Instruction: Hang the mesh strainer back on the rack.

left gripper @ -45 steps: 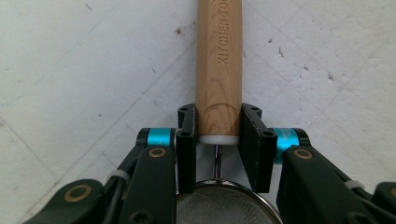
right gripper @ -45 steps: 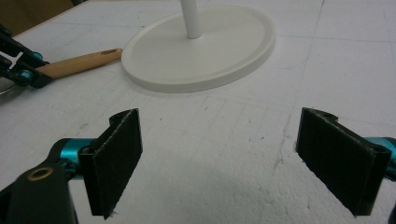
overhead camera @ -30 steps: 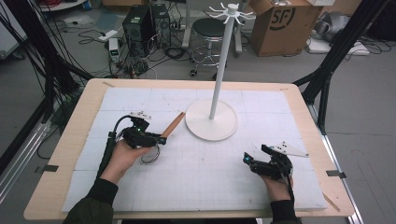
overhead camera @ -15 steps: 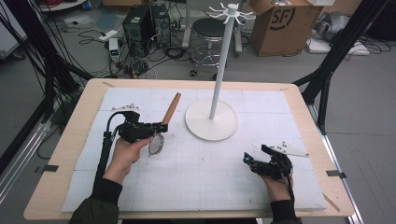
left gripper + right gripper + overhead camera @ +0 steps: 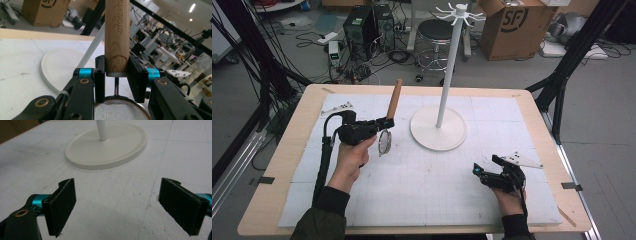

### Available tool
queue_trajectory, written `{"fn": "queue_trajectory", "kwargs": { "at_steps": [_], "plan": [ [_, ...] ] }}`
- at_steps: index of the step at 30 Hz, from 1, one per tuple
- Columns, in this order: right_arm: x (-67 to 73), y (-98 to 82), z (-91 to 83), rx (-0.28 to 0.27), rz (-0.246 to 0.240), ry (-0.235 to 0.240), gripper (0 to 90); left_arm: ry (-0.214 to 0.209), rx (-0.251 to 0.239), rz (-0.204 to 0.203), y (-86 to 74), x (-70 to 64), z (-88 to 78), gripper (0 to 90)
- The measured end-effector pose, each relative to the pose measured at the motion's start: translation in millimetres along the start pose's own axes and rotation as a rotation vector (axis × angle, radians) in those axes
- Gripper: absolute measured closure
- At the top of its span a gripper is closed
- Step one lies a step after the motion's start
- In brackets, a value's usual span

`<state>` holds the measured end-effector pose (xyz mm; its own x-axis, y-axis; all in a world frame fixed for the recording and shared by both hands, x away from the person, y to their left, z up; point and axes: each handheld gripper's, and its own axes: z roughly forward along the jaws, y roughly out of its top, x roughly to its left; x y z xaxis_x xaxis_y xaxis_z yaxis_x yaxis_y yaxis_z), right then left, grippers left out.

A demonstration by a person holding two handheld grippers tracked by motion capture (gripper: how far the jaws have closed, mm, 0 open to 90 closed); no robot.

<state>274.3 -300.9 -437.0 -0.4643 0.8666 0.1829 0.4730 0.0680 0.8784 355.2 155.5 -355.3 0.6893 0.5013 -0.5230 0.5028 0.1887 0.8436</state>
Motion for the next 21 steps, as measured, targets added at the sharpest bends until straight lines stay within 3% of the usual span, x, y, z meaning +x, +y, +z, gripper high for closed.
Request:
{"fn": "queue_trajectory", "kwargs": {
  "at_steps": [3, 8, 12, 16, 21],
  "plan": [
    [0.0, 0.0, 0.0, 0.001, -0.001, 0.001, 13.8, -0.014, -0.025, 0.016, 3.0, -3.6, 2.0, 69.8],
    [-0.5, 0.1, -0.2, -0.002, 0.0, 0.002, 13.8, -0.079, -0.076, 0.039, 11.9, -13.3, 8.2, 69.8],
    [-1.2, 0.5, -1.1, -0.006, 0.004, 0.001, 13.8, -0.062, -0.063, 0.069, 21.6, -20.4, 12.6, 69.8],
    [-1.2, 0.7, -1.1, -0.007, 0.005, 0.006, 13.8, -0.087, -0.063, 0.096, 35.2, -30.7, 19.9, 69.8],
    [-2.5, 1.2, -2.1, -0.017, 0.011, 0.005, 13.8, -0.075, -0.061, 0.134, 56.7, -43.2, 26.6, 69.8]
  ]
}}
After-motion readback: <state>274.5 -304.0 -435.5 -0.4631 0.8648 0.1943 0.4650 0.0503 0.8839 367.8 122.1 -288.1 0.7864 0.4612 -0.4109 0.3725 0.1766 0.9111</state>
